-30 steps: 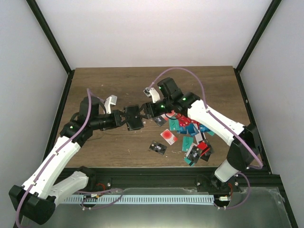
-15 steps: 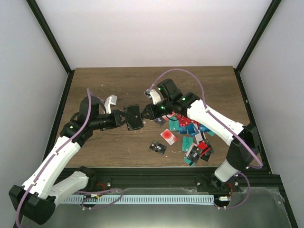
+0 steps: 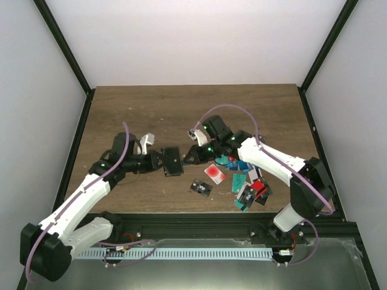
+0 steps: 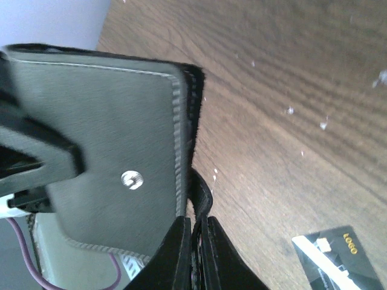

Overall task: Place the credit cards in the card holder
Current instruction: Open the card holder at the center of the board.

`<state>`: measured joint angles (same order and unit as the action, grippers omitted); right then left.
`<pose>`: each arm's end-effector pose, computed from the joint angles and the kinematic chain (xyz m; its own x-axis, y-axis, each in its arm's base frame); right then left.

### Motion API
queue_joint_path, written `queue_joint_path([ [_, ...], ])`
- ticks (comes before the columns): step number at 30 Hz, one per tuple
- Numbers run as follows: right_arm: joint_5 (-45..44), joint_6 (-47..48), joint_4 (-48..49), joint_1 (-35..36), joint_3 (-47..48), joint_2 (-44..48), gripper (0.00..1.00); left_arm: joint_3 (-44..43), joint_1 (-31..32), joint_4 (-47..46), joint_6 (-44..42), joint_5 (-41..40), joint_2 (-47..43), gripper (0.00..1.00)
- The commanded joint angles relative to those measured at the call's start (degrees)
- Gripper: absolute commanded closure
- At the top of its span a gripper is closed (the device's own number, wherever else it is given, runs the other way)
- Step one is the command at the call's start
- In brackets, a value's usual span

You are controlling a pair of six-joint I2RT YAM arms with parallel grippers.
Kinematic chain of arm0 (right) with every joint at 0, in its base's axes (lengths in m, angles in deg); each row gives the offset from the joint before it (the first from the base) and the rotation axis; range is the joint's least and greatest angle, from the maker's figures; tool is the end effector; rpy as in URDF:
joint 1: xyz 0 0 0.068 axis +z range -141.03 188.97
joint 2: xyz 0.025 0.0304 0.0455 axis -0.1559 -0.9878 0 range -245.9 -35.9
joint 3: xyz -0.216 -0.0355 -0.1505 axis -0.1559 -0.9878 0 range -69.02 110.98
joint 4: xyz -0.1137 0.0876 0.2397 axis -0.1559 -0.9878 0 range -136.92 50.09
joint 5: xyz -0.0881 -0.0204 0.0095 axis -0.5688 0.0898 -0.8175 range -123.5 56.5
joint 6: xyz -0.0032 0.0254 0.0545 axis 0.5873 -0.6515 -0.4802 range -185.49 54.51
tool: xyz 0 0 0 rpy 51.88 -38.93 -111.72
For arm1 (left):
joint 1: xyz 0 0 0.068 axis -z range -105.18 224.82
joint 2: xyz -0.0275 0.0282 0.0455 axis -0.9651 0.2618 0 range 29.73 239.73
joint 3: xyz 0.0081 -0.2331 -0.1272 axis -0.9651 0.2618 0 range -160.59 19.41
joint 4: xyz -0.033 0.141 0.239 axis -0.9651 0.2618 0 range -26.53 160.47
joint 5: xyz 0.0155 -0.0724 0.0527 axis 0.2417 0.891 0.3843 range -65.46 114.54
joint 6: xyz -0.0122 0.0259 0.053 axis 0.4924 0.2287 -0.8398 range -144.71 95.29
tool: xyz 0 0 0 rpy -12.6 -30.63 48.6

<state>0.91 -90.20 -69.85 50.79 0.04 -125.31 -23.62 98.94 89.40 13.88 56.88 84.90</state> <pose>0.2489 0.2566 0.2493 -0.8632 -0.3096 -0.3988 -0.5046 0.5541 0.6620 0.2022 -0.1167 0.2584 -0.8950 -0.1768 -0.4095 0.2191 0.6255 -0.7489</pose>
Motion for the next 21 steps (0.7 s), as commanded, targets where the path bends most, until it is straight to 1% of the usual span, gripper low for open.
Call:
queue_joint_path([
  [1, 4.7, -4.5, 6.9, 0.3, -5.1, -0.6, 0.99, 6.7, 0.1, -8.4, -0.5, -0.4, 2.6, 0.88],
  [5, 6.9, -6.5, 12.1, 0.3, -8.2, -2.6, 0.99, 10.3, 0.0, -12.3, -2.0, -2.0, 8.1, 0.79],
  [9, 8.5, -7.8, 16.2, 0.3, -10.4, -5.3, 0.99, 10.7, 0.0, -13.2, -3.7, -4.5, 13.7, 0.59],
  [11, 8.9, -8.2, 17.1, 0.3, -11.0, -6.8, 0.99, 9.0, 0.0, -10.1, -4.7, -8.0, 15.8, 0.47],
  [12, 9.0, -8.4, 17.7, 0.3, -11.4, -7.3, 0.99, 8.1, -0.1, -8.5, -5.3, -9.4, 16.4, 0.44],
  [16, 9.4, -9.1, 19.0, 0.3, -12.3, -7.9, 0.99, 5.0, 0.3, -2.8, -6.7, -13.6, 14.8, 0.30],
  [19, 9.4, -9.1, 19.0, 0.3, -12.3, -8.2, 0.99, 3.4, 1.0, 0.1, -7.2, -14.9, 12.4, 0.25],
  [21, 9.3, -9.0, 19.0, 0.3, -12.0, -8.5, 0.99, 3.4, 1.8, 0.5, -7.2, -14.6, 11.6, 0.21],
])
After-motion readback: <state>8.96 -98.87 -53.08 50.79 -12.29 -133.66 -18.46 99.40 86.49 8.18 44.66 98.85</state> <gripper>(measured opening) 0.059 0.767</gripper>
